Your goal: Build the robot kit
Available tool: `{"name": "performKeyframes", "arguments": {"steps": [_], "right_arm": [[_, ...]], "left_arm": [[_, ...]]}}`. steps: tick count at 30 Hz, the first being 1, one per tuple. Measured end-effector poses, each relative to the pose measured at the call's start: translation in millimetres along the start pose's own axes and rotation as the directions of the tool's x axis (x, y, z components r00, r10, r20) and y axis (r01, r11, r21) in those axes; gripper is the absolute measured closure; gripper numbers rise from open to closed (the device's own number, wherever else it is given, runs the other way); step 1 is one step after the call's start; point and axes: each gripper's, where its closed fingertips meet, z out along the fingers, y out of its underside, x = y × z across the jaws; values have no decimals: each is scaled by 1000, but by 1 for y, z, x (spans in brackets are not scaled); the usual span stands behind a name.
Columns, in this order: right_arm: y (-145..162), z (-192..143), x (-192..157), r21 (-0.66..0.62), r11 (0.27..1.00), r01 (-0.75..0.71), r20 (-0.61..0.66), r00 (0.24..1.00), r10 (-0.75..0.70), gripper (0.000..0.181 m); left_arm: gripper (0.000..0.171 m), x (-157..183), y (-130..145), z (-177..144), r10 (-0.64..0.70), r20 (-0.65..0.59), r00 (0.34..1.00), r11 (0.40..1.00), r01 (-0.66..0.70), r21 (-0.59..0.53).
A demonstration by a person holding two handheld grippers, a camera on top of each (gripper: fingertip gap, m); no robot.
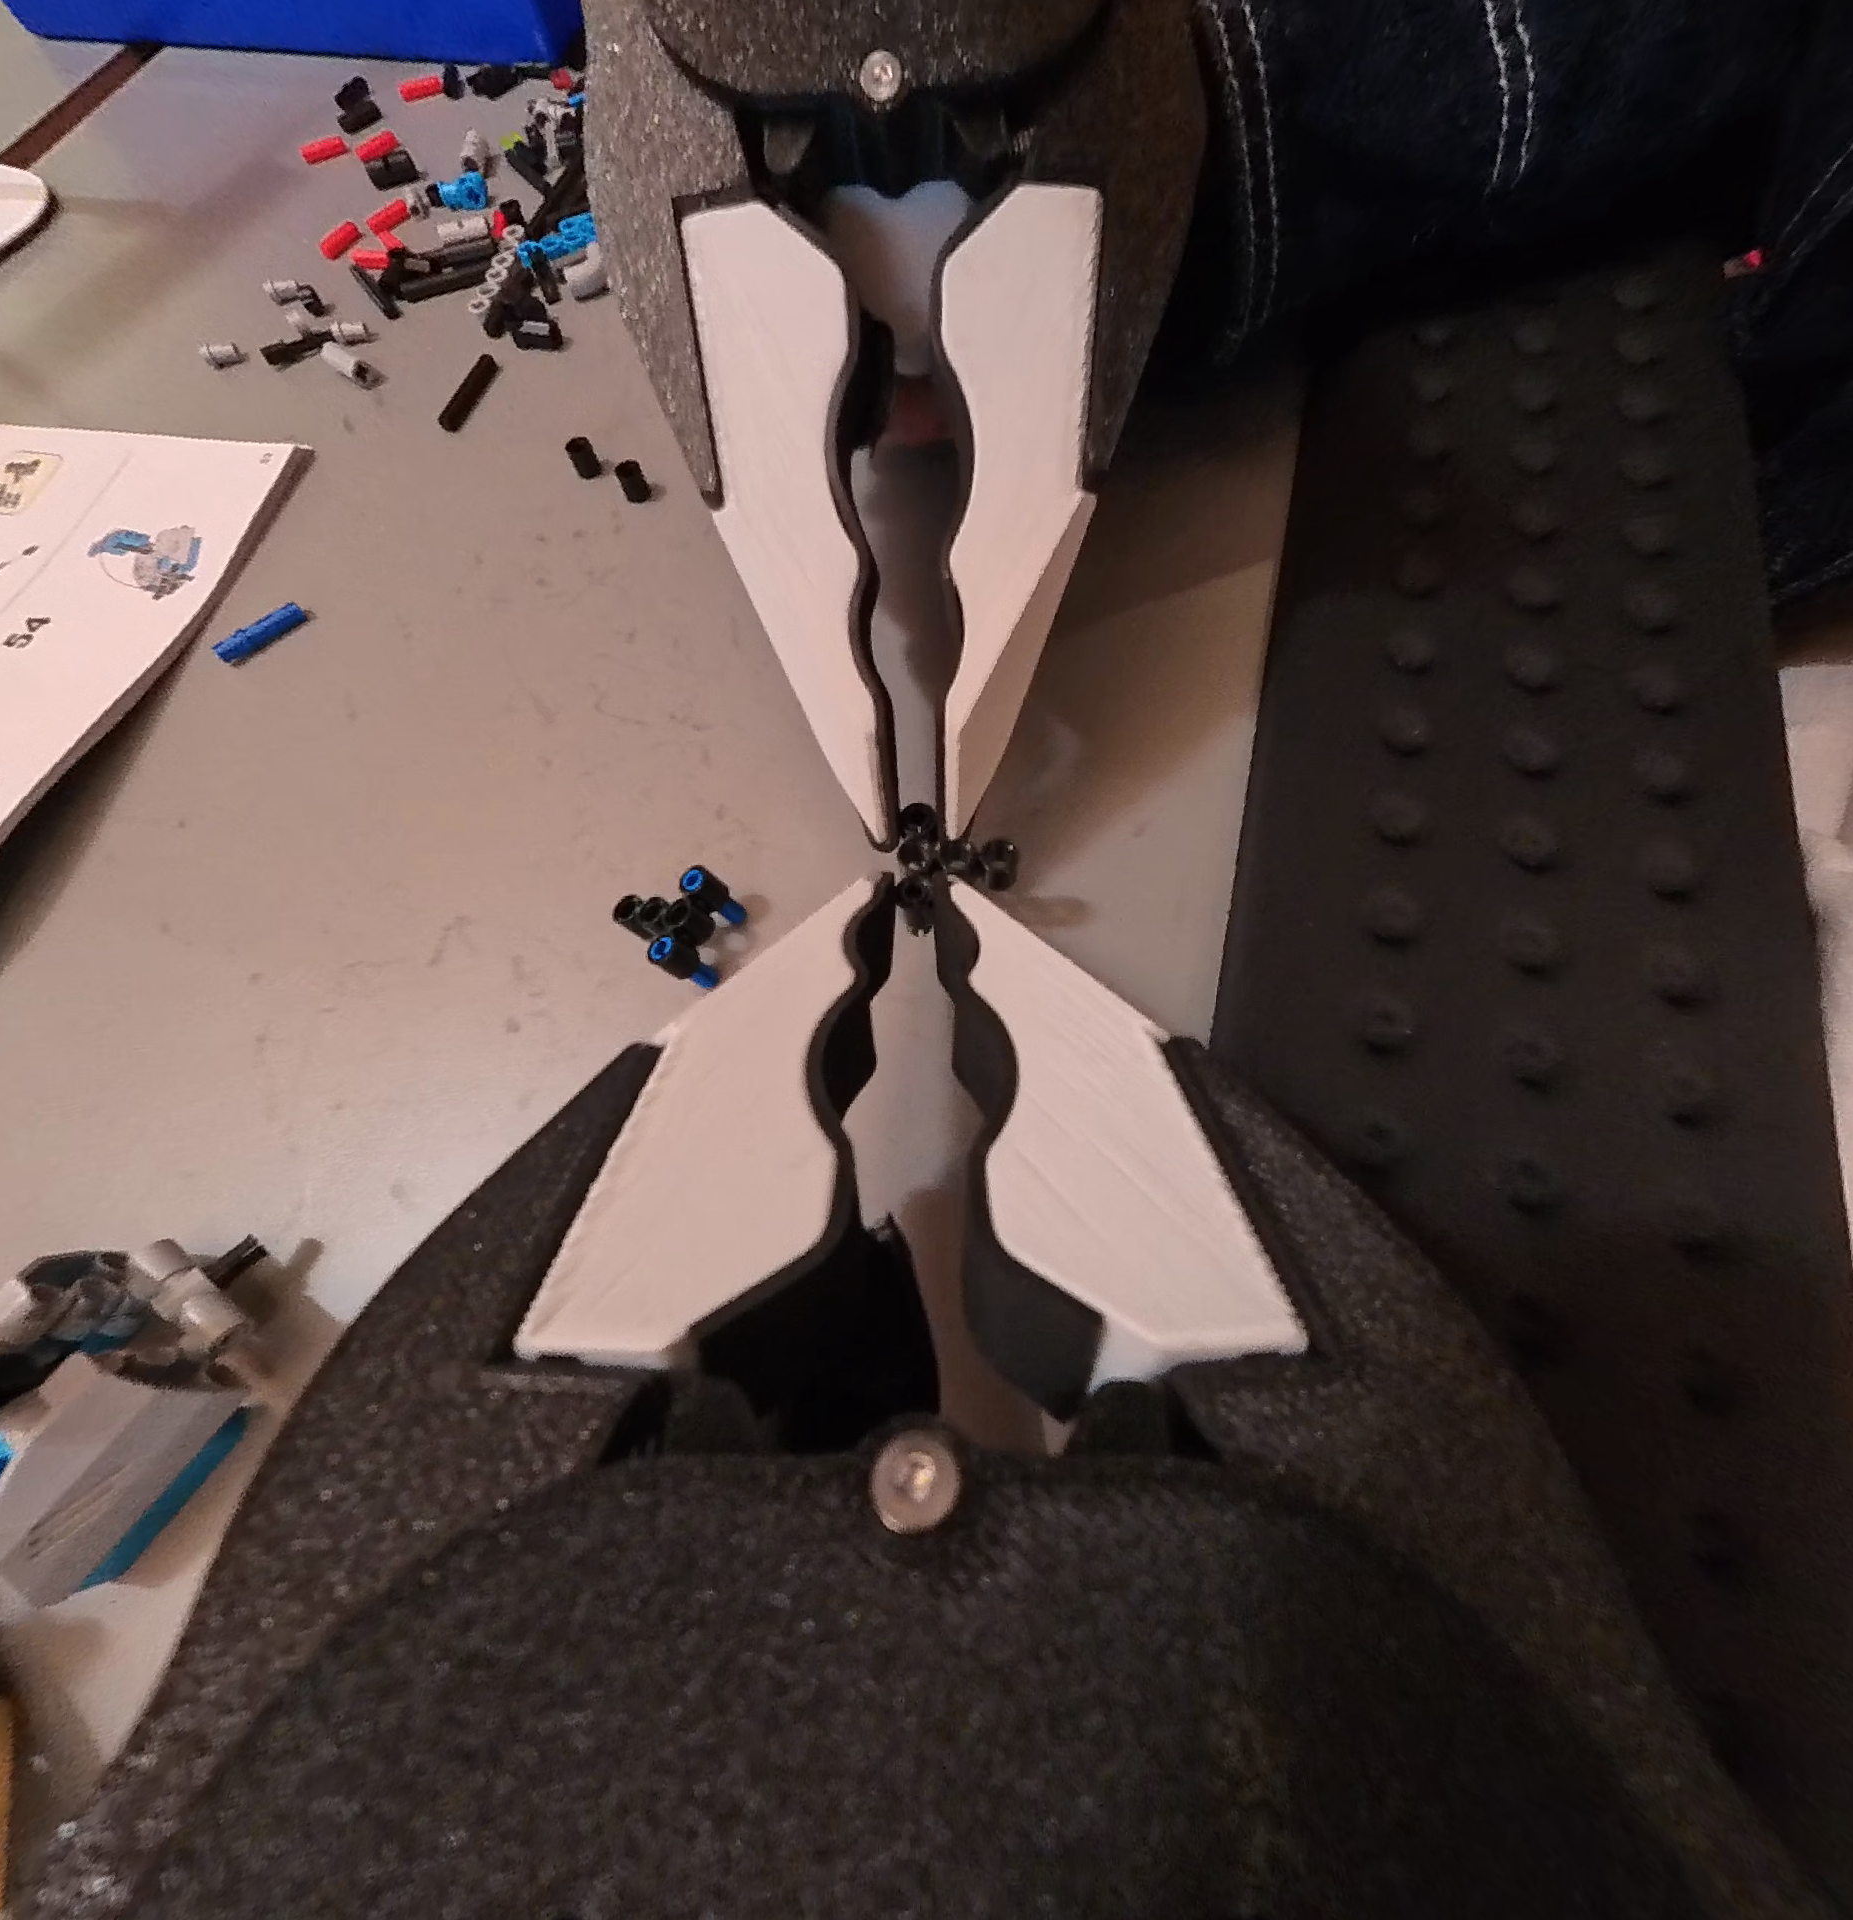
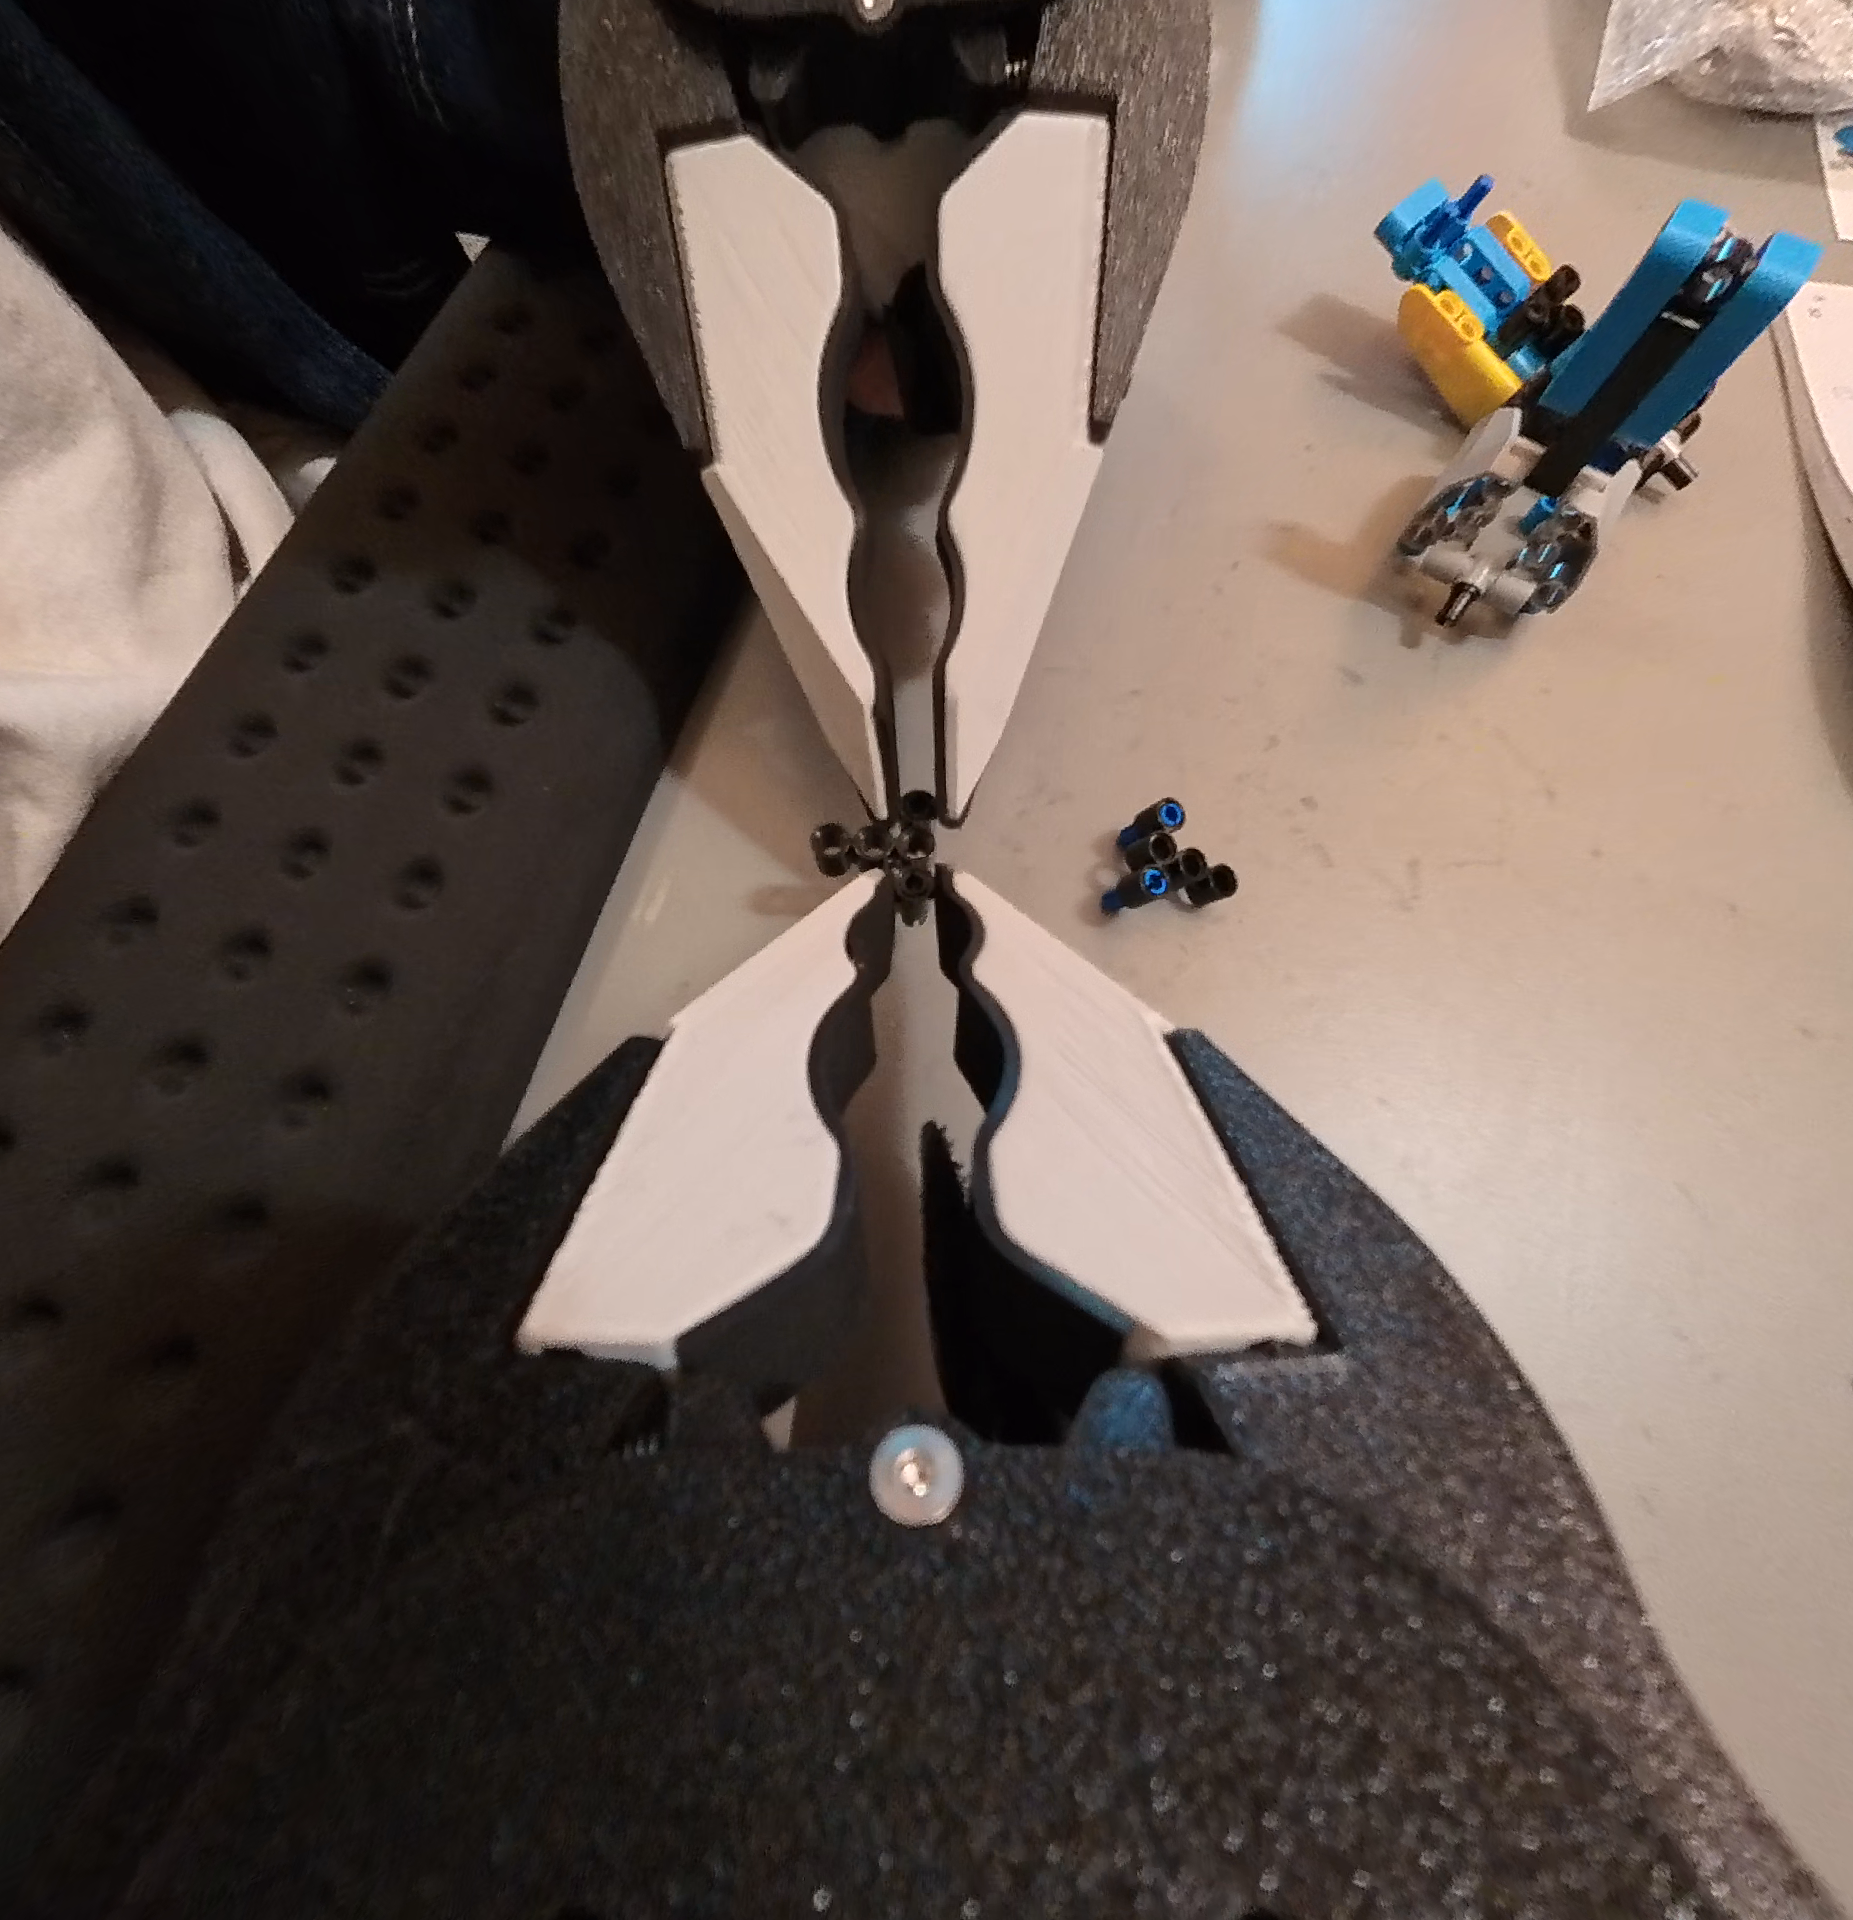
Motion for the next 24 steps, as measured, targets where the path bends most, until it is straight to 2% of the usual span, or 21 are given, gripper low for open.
{"name": "performKeyframes", "arguments": {"steps": [24], "right_arm": [[4, 3, 1, -19, 1000, -15, 1, 1000, 15, 174]], "left_arm": [[165, -1, 3, 2, -11, -6, 1000, 1000, 11, -18]]}}
